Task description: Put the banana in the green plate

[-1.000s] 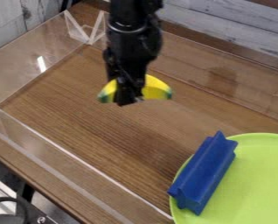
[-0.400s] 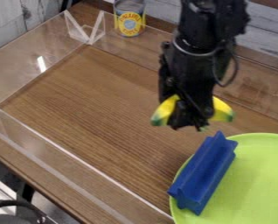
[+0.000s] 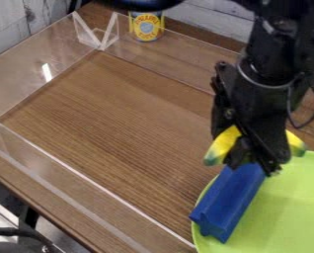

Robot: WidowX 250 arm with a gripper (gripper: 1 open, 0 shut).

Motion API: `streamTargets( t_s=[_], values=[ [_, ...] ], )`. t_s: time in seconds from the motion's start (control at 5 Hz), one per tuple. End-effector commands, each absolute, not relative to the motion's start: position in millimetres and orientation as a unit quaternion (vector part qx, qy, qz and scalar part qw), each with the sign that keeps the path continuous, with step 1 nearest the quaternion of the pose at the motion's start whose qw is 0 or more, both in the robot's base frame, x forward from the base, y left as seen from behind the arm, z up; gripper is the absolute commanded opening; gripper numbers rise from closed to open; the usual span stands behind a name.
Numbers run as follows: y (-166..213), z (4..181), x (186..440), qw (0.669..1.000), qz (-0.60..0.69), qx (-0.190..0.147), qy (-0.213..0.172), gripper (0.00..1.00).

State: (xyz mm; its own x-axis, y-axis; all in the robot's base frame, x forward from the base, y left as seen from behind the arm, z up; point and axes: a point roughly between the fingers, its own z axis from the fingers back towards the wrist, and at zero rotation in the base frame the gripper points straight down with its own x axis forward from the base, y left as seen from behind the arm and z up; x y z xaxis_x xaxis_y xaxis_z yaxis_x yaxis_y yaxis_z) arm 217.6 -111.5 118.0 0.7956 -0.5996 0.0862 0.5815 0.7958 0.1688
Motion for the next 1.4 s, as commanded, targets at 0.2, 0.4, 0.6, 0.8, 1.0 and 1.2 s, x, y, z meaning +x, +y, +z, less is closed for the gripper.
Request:
streamTargets(
  t_s=[0.2,0.4,0.6,0.8,1.0,1.2],
  values=[
    [-130,131.7,213,0.948,-0.294,0.047,-0.11,0.0],
    [-141,125.9,207,0.949,-0.291,0.04,-0.115,0.0],
    [-150,112.2,203,0.948,-0.293,0.036,-0.121,0.0],
    [-150,101.3,200,0.948,-0.291,0.037,-0.125,0.0],
    [-152,89.9,201,0.948,-0.29,0.036,-0.129,0.0],
    [-148,95.4,204,0.947,-0.292,0.034,-0.126,1.0]
  ],
)
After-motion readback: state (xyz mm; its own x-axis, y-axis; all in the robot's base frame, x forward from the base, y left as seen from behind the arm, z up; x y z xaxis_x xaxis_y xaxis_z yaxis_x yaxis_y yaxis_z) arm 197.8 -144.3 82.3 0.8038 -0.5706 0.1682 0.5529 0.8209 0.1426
